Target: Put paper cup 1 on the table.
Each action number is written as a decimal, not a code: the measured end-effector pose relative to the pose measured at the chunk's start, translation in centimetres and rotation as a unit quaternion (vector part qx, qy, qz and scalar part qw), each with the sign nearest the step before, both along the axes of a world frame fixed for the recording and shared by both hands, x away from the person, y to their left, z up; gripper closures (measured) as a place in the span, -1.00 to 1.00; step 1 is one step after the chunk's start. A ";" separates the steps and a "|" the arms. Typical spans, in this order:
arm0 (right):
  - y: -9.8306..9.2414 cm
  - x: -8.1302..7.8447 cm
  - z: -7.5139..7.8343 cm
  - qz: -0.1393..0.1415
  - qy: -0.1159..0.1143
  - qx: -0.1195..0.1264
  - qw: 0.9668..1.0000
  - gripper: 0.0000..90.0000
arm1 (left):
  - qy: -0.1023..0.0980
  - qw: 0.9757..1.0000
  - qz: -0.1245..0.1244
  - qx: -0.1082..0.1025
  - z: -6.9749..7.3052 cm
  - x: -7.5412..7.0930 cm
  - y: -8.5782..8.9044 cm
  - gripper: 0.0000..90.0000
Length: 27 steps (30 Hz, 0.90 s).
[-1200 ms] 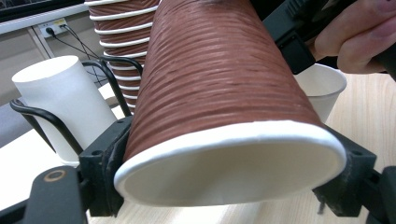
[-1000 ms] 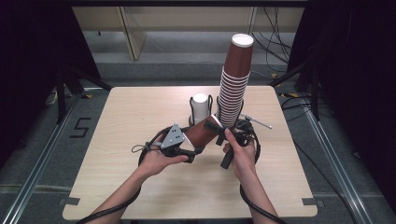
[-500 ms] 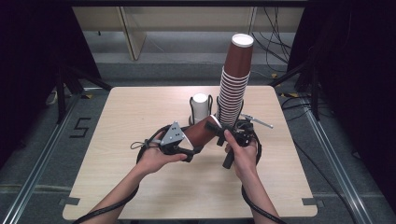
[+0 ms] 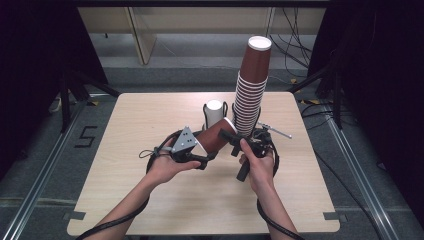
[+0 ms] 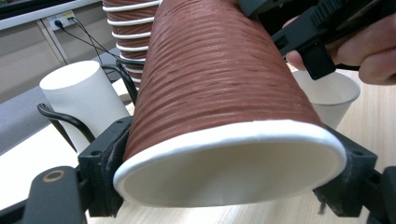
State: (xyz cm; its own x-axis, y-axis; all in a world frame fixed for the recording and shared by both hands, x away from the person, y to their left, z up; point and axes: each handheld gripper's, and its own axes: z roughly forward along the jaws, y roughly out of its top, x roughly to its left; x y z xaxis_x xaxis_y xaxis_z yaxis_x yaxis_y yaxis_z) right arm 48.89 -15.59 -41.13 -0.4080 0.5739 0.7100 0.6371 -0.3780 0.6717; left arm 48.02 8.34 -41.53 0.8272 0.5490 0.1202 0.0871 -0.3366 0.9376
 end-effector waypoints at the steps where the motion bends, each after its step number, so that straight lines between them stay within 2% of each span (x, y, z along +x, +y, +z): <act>1: 0.0 0.0 0.0 0.000 0.001 0.001 1.000 -0.99 | -0.001 1.000 0.002 0.001 0.0 0.0 -0.1 -0.59; 5: 0.1 -0.1 0.0 0.004 0.009 0.017 1.000 -0.99 | -0.001 1.000 0.003 -0.001 0.1 0.1 -0.4 -0.59; 10: 0.2 -0.2 0.1 0.000 0.009 0.017 1.000 -0.99 | -0.003 1.000 0.002 0.005 0.2 0.2 -0.5 -0.59; 17: 0.1 -0.4 0.0 -0.002 0.007 0.014 1.000 -0.99 | 0.006 1.000 0.003 0.026 0.9 0.6 -0.5 -0.59; 20: 0.1 -0.6 0.0 0.000 0.014 0.017 1.000 -0.99 | 0.006 0.999 0.006 0.032 1.2 0.7 -0.3 -0.59; 26: -0.1 -0.6 -0.1 0.004 0.001 0.012 1.000 -0.99 | 0.013 0.999 0.012 0.046 1.3 0.9 0.0 -0.59; 27: 0.0 -0.8 0.1 0.007 0.015 0.024 1.000 -0.99 | 0.015 0.999 0.011 0.050 1.3 1.0 0.1 -0.59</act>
State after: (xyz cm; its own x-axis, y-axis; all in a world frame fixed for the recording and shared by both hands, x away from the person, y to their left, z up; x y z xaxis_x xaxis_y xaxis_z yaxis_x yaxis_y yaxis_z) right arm 48.08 -15.57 -41.04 -0.3940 0.5342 0.7479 0.6616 -0.4000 0.6342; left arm 49.03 8.43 -40.23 0.8189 0.5538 0.1508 0.1232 -0.4263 0.8962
